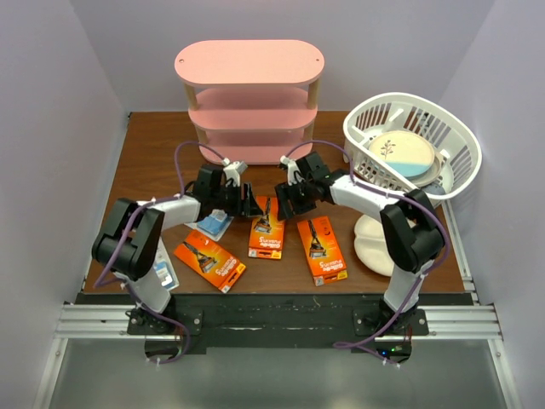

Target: Place and organize the shaving razors onto the shelf

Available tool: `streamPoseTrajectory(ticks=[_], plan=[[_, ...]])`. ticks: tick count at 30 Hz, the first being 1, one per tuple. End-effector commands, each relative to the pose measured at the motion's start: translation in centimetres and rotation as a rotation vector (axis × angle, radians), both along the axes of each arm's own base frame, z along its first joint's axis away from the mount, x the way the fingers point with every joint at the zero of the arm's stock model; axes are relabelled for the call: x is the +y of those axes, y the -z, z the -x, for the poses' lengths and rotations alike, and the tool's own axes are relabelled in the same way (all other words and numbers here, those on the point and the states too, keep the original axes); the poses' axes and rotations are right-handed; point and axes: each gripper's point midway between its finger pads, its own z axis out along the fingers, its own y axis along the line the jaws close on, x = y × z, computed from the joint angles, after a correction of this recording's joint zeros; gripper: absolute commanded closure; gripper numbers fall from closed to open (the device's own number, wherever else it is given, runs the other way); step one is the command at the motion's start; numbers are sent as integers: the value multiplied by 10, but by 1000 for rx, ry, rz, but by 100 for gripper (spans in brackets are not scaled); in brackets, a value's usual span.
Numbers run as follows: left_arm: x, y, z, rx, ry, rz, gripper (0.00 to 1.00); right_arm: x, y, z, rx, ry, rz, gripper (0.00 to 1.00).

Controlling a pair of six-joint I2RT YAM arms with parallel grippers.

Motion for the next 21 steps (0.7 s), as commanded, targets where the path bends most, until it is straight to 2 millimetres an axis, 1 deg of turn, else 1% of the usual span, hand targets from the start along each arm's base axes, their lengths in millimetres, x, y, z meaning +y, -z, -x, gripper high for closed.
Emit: streamPoseTrajectory(ticks=[1, 2, 3, 4, 5, 6, 7, 8, 9, 10, 12, 13, 15, 16, 17, 19, 20, 21], plan=[[8, -20, -9, -52, -34, -51, 36, 1, -19, -5, -12, 21, -38, 36], [11, -28, -3, -63, -38, -52, 33, 0, -20, -2, -6, 11, -38, 36], [13, -29, 3, -67, -37, -54, 32, -1, -22, 1, 2, 1, -36, 36], [20, -20, 17, -47, -33, -69, 31, -3, -28, 3, -6, -14, -37, 36], [23, -29, 23, -71, -35, -62, 30, -6, -30, 6, 2, -18, -30, 36], [25, -28, 31, -69, -31, -57, 30, -8, -32, 8, 0, -24, -28, 36], [30, -17, 47, -33, -27, -58, 30, -9, -35, 11, 3, -31, -22, 36], [32, -23, 54, -49, -21, -41, 29, -10, -36, 12, 4, -34, -24, 36], [32, -22, 62, -40, -7, -29, 29, -10, -37, 13, 5, -36, -23, 36], [36, -13, 73, -15, -8, -31, 29, -10, -37, 13, 7, -38, -22, 36], [35, -15, 83, -14, 18, 2, 29, -9, -36, 14, 13, -41, -25, 35], [34, -11, 89, 1, 27, 14, 29, -8, -36, 13, 16, -38, -33, 35], [29, -11, 93, -2, 56, 52, 29, -2, -37, 15, 30, -42, -61, 35], [27, -7, 95, -4, 70, 64, 29, 1, -37, 15, 27, -48, -85, 35], [26, -5, 96, -4, 82, 74, 31, 7, -40, 18, 38, -67, -121, 35], [25, 3, 98, 10, 83, 77, 32, 10, -42, 16, 18, -68, -140, 37], [25, 6, 100, 18, 85, 79, 34, 10, -43, 14, 4, -63, -144, 40], [25, 8, 101, 26, 86, 76, 35, 9, -47, 11, -30, -46, -138, 41]])
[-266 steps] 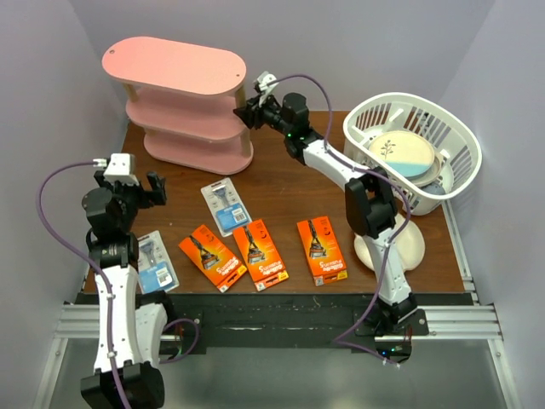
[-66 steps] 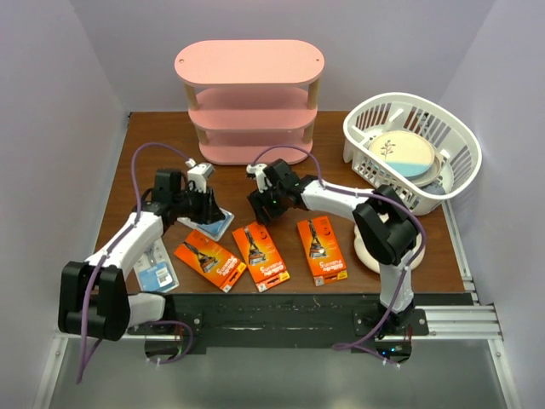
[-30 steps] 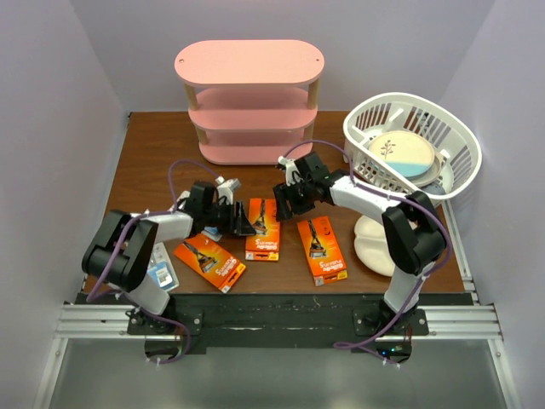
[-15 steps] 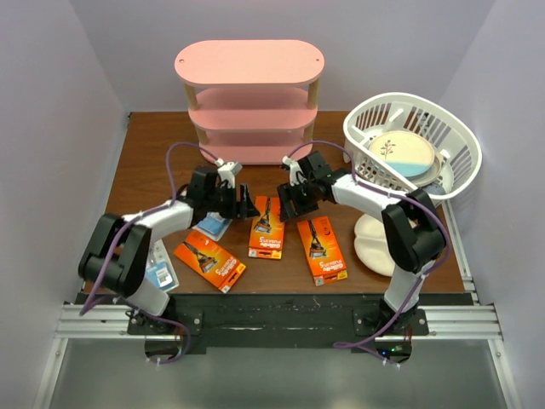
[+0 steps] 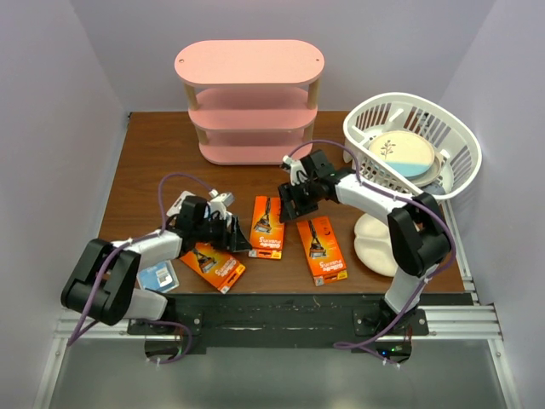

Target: Place and organize the shaving razors onto the shelf

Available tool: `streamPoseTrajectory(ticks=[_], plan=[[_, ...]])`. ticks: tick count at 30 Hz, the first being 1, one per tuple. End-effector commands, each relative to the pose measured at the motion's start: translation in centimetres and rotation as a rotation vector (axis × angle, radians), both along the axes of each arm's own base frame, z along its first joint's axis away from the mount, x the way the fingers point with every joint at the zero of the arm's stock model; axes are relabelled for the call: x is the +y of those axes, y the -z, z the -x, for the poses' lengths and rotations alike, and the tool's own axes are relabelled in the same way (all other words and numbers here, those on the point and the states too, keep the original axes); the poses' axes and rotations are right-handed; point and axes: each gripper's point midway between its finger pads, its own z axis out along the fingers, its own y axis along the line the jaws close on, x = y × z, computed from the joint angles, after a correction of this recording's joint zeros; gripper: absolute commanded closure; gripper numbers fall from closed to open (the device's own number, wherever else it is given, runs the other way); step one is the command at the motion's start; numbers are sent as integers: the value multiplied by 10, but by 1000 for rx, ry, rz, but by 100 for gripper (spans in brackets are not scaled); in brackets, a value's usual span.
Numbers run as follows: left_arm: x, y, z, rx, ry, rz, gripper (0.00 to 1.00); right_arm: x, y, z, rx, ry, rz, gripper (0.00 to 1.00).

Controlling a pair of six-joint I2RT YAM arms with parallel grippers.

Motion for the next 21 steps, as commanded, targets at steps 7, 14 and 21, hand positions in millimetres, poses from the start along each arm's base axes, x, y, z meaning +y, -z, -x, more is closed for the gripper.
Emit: streamPoseTrajectory(ticks=[7, 14, 21], plan=[[-3, 15, 23, 49, 25, 42, 46, 4, 2, -14, -52, 149, -9, 39], [-12, 24, 34, 115, 62, 64, 49, 9, 15, -5, 35, 225, -63, 39], [-20, 33, 43, 202, 23, 86, 52, 17, 18, -1, 110, 278, -108, 39]])
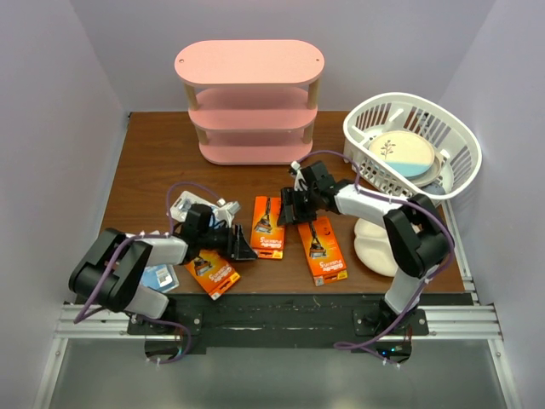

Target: Place and organize the shaving razors onto the shelf

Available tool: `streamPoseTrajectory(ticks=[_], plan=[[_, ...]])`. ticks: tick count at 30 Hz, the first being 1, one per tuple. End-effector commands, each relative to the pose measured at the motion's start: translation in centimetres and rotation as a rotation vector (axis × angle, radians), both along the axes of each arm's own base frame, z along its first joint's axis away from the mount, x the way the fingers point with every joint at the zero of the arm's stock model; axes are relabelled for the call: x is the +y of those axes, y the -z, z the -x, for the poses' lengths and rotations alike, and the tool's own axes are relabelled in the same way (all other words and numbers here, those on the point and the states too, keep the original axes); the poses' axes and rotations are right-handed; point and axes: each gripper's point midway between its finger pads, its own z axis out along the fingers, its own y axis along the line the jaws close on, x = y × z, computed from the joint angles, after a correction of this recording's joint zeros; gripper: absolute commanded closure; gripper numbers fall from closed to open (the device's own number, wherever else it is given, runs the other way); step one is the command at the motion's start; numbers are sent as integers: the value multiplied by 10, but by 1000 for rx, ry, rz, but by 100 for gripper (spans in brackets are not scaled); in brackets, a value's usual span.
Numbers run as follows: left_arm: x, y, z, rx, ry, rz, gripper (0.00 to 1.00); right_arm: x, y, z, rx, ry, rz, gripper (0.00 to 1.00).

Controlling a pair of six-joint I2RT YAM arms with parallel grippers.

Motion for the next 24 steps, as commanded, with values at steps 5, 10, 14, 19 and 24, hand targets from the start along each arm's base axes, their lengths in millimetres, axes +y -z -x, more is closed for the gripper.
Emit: streamPoseTrajectory(ticks=[5, 10, 14, 19, 24], plan=[[1, 28, 1, 161, -116, -36, 60, 16, 0, -4, 58, 71, -94, 40], [-13, 14, -24, 126, -132, 21, 87, 19, -2, -6, 65, 73, -103, 40], [-17, -2, -38, 80, -115, 46, 100, 19, -22, -13, 17, 19, -90, 39], [-1, -24, -61, -23, -123, 16, 100, 4, -55, -20, -72, -93, -22, 37], [42, -44, -96, -149, -179, -84, 100, -10, -66, -29, -139, -134, 38, 37]])
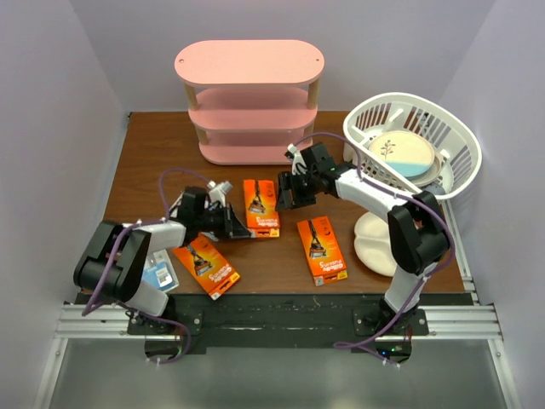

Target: Place and organize the shaving razors onto the shelf

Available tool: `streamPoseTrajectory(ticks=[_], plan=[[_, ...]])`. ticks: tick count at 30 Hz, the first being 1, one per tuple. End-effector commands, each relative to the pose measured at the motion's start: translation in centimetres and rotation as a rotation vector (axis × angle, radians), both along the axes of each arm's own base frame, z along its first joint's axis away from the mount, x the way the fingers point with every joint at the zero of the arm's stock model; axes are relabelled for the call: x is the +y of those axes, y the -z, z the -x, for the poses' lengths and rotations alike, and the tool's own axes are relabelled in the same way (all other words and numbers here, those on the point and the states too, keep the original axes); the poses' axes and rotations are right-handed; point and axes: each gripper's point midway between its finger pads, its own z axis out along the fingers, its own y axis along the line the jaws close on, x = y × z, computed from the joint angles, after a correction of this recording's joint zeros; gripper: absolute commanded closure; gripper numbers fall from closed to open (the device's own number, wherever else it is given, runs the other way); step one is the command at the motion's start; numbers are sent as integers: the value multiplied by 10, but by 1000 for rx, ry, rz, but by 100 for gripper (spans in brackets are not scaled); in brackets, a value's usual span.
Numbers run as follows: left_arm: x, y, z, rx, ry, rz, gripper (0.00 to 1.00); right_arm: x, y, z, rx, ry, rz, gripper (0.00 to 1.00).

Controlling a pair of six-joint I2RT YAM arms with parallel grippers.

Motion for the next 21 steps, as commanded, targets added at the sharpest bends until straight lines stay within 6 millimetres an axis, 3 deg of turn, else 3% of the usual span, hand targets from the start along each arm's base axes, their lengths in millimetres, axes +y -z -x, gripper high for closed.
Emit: streamPoseTrajectory(ticks=[1, 2, 4, 6, 14, 21], plan=[[41, -35, -53, -212, -42, -145, 100, -16, -27, -3, -94, -68, 50, 37], [49, -28, -47, -212, 12, -214, 100, -18, -27, -4, -107, -57, 57, 37], [55, -39, -60, -269, 48, -282, 100, -17, -30, -8, -130, -52, 45, 37], [65, -33, -59, -264, 83, -354, 100, -16, -32, -11, -158, -46, 37, 37], [99, -49, -75, -417, 190, -598, 100, -16, -40, -15, -216, -42, 18, 36], [116, -71, -100, -577, 239, -686, 100, -18, -33, -14, -217, -34, 21, 35]])
